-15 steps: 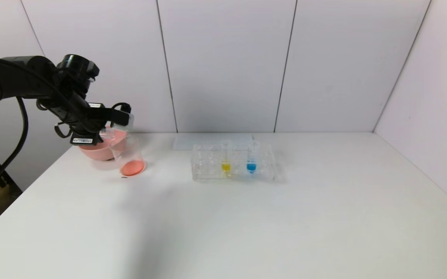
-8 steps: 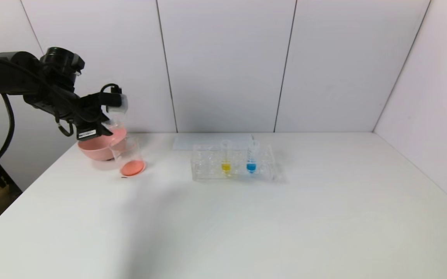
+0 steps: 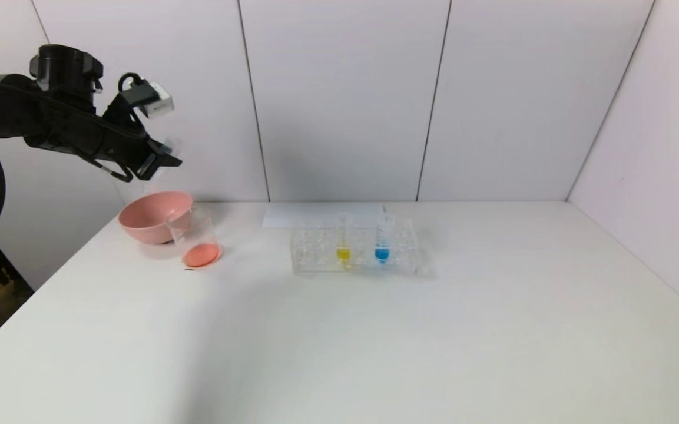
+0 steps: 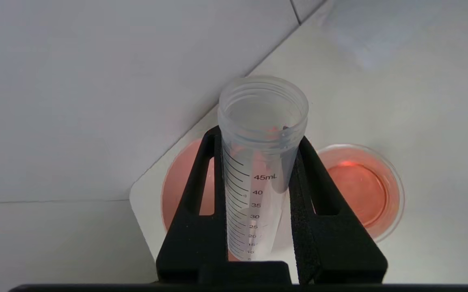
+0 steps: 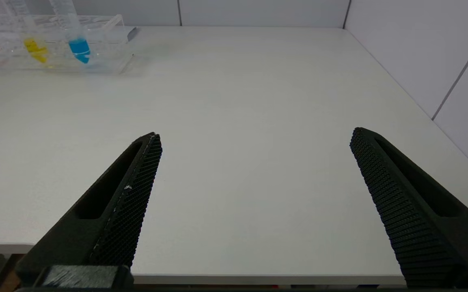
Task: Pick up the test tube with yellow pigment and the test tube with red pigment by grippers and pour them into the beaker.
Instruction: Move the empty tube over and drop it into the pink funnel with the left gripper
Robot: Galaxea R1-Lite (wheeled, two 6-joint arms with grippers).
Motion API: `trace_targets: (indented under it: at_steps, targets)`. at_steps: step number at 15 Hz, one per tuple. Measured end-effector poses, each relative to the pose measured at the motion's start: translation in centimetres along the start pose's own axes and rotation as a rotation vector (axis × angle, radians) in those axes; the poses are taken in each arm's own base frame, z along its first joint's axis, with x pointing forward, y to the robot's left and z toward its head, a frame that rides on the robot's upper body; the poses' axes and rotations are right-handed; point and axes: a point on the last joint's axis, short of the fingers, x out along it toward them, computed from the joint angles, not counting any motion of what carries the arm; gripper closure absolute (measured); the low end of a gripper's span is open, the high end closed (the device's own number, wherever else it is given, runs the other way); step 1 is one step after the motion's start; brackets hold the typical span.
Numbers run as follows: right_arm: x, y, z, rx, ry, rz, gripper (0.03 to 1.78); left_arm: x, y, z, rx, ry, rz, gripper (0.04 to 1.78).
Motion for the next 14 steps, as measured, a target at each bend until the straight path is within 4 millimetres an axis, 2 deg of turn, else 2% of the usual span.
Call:
trace_targets:
  at_steps: [3,6,10,14]
  targets:
    - [0.0,0.0,0.0,0.000,0.000,0.000,0.11,-0.3,1.1,0.7,-0.182,-0.065,0.097,1.37]
    - [0.0,0.0,0.0,0.000,0.000,0.000,0.11,-1.1,1.4,1.1,-0.375,-0.053,0.194,1.37]
    - [0.0,0.0,0.0,0.000,0.000,0.000,0.11,-1.1,2.7,-0.2,-0.550,-0.078,0.375,1.37]
    - [0.0,0.0,0.0,0.000,0.000,0.000,0.11,0.7,3.2,-1.7,-0.619,-0.217,0.433,1.37]
